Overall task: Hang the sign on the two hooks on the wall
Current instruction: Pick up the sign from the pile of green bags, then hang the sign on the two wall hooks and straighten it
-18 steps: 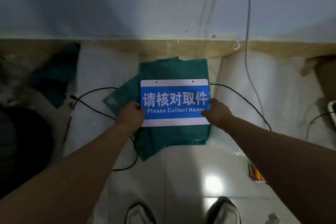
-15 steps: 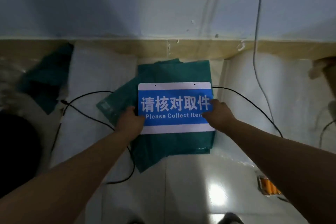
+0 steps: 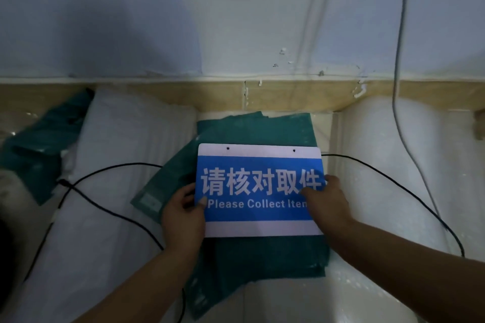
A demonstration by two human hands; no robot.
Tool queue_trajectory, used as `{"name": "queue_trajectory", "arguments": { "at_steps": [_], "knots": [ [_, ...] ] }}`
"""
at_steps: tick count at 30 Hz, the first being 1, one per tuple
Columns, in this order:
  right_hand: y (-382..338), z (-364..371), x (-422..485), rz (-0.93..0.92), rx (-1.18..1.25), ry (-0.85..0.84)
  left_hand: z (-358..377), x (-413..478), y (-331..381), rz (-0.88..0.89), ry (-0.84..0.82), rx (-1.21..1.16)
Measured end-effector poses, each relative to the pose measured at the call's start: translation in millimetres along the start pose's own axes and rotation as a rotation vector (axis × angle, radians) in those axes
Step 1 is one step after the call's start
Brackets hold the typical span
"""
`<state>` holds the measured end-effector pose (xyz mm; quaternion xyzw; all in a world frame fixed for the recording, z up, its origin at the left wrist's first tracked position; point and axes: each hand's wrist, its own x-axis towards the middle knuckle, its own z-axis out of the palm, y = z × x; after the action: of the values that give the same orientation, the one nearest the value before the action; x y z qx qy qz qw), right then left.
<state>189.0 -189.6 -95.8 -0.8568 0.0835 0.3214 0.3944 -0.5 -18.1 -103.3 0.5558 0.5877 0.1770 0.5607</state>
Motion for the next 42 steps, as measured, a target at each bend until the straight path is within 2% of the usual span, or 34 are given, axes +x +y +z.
{"name": "queue_trajectory", "arguments": {
  "at_steps": [6,11,17,26,31,33,35,39,42],
  "knots": [
    [-38.9,-28.1,-47.7,-0.081,0.104,0.088,-31.7,-32.9,53.0,0.017,0.029,-0.163],
    [-115.9,-90.6,-136.6,-0.139,0.213,0.081,-79.8,-92.4,165.0,0.098,0.03,-0.187],
    [-273.6,-215.1,-293.6,-0.28,0.34,0.12,-157.9,-197.6,368.7,0.21,-0.021,-0.251],
    [-589.2,-437.3,-534.2,-0.619,0.472,0.183,-268.2,-346.9,771.5,0.573,-0.02,-0.271],
    [-731.6,-545.4,-641.2,-0.804,0.58,0.168,-315.7,-421.5,966.2,0.702,-0.179,-0.339],
    [-770.5,-577.6,-675.1,-0.884,0.607,0.186,-326.7,-447.8,1021.8,0.772,-0.197,-0.381],
    [-799.7,-601.3,-703.6,-0.942,0.625,0.242,-330.5,-472.3,1065.8,0.846,-0.143,-0.43],
    [-842.8,-634.7,-747.0,-1.043,0.594,0.343,-333.0,-507.0,1128.2,0.984,-0.021,-0.496],
    [-871.0,-651.1,-763.8,-1.103,0.519,0.42,-338.1,-514.3,1158.9,1.054,0.037,-0.452]
  ]
}}
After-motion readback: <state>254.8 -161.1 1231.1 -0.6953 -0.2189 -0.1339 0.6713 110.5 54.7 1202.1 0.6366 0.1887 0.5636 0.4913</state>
